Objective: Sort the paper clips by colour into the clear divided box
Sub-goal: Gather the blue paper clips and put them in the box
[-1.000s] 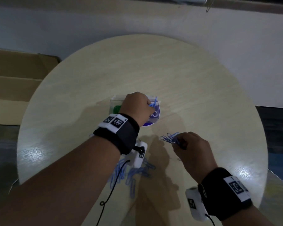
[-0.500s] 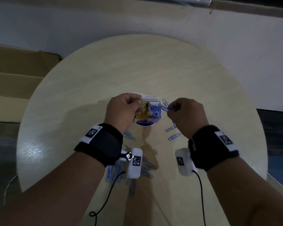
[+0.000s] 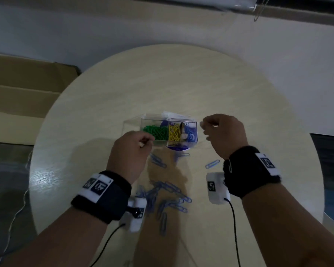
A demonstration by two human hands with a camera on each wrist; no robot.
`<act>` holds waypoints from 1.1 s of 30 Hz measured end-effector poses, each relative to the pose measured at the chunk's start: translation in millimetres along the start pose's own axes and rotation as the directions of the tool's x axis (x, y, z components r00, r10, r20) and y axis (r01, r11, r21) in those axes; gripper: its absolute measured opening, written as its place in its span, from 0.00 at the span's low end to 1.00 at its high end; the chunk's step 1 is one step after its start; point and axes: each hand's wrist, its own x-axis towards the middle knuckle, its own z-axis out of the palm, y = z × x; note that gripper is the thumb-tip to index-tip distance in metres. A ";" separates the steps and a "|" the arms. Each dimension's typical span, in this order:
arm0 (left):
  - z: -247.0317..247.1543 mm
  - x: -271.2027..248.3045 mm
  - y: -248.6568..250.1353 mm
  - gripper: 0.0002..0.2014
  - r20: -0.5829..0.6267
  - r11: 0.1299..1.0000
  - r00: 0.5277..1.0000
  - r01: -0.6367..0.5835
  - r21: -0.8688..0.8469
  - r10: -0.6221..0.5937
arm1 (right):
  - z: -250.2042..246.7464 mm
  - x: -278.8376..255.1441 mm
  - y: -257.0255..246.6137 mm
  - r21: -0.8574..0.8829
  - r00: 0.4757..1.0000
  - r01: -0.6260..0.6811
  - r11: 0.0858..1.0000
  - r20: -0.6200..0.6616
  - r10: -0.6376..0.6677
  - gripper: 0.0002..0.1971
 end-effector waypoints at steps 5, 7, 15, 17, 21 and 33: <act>12.2 37.9 11.0 0.07 0.019 0.951 0.977 -0.210 0.226 0.212 | -2.8 -41.5 28.8 -0.050 0.998 -0.001 0.999 -0.058 -0.002 0.03; 17.4 50.1 18.3 0.08 0.065 0.909 0.960 -0.280 0.308 0.273 | 3.1 -55.1 44.0 -0.051 0.999 -0.018 0.999 -0.039 0.016 0.02; 34.5 75.4 38.7 0.10 0.284 0.751 0.896 -0.441 0.491 0.341 | 27.6 -71.3 75.2 -0.053 1.000 -0.022 0.998 0.020 0.024 0.05; 31.9 77.9 38.6 0.12 0.297 0.744 0.891 -0.451 0.492 0.344 | 29.1 -70.5 77.6 -0.042 1.000 -0.007 0.999 0.027 0.008 0.05; 26.0 78.8 37.7 0.10 0.333 0.765 0.879 -0.466 0.444 0.342 | 31.5 -67.8 80.9 -0.038 1.000 0.002 0.999 0.026 -0.001 0.05; 38.0 69.3 42.4 0.13 0.292 0.767 0.933 -0.342 0.543 0.210 | 37.3 -68.5 83.7 -0.002 0.998 -0.036 0.999 0.045 0.036 0.06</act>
